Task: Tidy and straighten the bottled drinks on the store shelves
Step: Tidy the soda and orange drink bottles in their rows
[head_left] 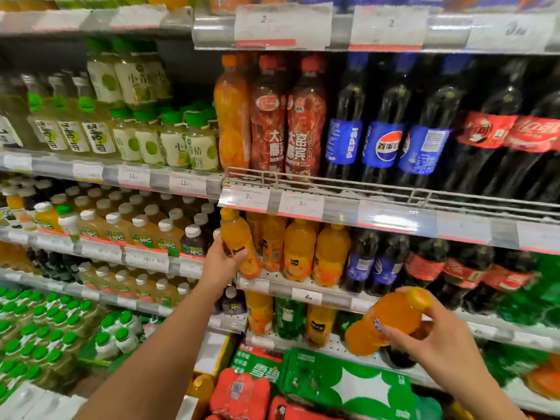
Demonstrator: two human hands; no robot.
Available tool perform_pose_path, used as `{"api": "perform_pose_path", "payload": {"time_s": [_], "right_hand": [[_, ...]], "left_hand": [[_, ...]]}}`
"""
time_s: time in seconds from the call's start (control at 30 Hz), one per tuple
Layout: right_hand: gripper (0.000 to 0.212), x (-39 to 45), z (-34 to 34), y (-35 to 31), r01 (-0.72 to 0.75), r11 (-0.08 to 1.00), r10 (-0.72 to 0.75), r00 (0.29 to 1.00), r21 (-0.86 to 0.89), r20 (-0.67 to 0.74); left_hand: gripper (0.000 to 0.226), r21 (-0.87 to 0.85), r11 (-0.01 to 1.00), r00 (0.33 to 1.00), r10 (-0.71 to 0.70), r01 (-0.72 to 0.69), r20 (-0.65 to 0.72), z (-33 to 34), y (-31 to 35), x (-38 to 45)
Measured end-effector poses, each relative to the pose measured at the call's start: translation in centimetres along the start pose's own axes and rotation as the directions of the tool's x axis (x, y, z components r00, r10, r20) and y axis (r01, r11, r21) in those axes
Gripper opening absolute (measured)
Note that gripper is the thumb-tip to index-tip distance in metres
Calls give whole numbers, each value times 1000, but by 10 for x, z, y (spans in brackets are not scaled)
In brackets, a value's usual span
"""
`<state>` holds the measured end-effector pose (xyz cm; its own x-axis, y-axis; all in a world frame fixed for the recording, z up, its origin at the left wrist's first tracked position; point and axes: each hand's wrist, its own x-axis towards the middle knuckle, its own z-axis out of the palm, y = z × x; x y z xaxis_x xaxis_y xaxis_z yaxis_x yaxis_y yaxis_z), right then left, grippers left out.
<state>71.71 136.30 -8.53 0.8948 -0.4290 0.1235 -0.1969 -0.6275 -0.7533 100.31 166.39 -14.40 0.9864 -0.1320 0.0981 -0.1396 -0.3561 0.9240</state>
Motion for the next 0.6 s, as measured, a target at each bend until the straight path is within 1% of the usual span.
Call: {"api": "perform_pose_path", "payload": {"time_s": [0.1,0.2,0.3,0.4,0.5,0.6], "right_hand": [[57,-11,-17,7,-38,999,38,998,-2,-41],[61,-22,-31,9,-87,996,90,991,28,-102],[67,-30,-42,13,-146,989,149,981,39,-127],[74,-37,-55,18,-194,981,192,970,-3,-148],[77,-44,-67,20,-241,969,228,957,-52,-180],[77,-52,-76,22,-278,960,265,941,-37,-211]], "left_hand": [[53,68,997,1000,-23,22,19,13,-8,8],[52,80,997,999,-16,20,-41,24,-4,12],[54,64,997,996,-31,36,-78,31,0,20],[59,113,993,998,-29,36,-62,37,-1,30],[59,166,984,997,-64,71,-45,44,-3,34],[60,207,974,996,-83,89,-39,47,-3,37]]}}
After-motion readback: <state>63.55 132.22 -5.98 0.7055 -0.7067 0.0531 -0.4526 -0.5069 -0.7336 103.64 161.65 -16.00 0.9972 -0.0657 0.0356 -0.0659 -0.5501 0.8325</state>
